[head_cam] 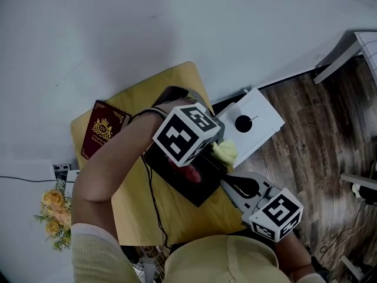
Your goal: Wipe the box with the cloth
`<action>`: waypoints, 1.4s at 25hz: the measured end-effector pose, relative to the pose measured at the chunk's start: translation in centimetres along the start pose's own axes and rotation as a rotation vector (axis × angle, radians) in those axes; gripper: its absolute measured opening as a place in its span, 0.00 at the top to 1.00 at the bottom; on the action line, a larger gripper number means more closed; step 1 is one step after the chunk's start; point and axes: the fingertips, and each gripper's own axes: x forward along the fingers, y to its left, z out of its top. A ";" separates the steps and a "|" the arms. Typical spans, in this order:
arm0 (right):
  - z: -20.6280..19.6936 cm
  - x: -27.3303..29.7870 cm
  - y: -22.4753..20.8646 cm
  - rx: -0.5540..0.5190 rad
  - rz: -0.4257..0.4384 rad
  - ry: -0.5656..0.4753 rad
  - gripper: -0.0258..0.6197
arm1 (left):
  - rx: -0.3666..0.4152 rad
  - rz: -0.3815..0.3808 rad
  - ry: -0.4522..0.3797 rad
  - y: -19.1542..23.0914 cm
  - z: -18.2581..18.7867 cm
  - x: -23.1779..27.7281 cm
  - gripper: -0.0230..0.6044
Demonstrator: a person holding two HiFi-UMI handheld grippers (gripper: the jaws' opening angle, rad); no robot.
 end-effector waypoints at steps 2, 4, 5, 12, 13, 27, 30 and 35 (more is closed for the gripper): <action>0.2 0.3 0.0 -0.002 0.002 0.001 0.91 | 0.007 -0.014 0.027 -0.3 -0.6 0.0 0.91; 0.4 0.5 0.1 -0.002 0.005 0.001 0.91 | 0.006 -0.025 0.059 -0.5 -1.4 -0.1 0.91; 0.5 0.7 0.1 0.001 0.008 0.001 0.91 | 0.006 -0.029 0.068 -0.6 -1.7 -0.2 0.91; 0.5 1.1 0.1 0.012 0.011 0.004 0.91 | -0.016 -0.042 0.109 -1.4 -3.4 -1.5 0.91; 0.5 1.2 0.1 0.012 0.011 0.004 0.91 | -0.025 -0.040 0.119 -1.5 -3.9 -1.8 0.91; 0.7 1.9 0.3 0.008 0.023 0.018 0.91 | -0.134 0.033 0.199 -2.7 -8.4 -4.7 0.91; 0.7 2.0 0.3 0.006 0.023 0.020 0.91 | -0.168 0.078 0.202 -2.7 -9.4 -5.6 0.91; 0.8 2.2 0.7 -0.003 0.032 0.024 0.91 | -0.240 0.162 0.180 -2.6 -10.4 -7.5 0.91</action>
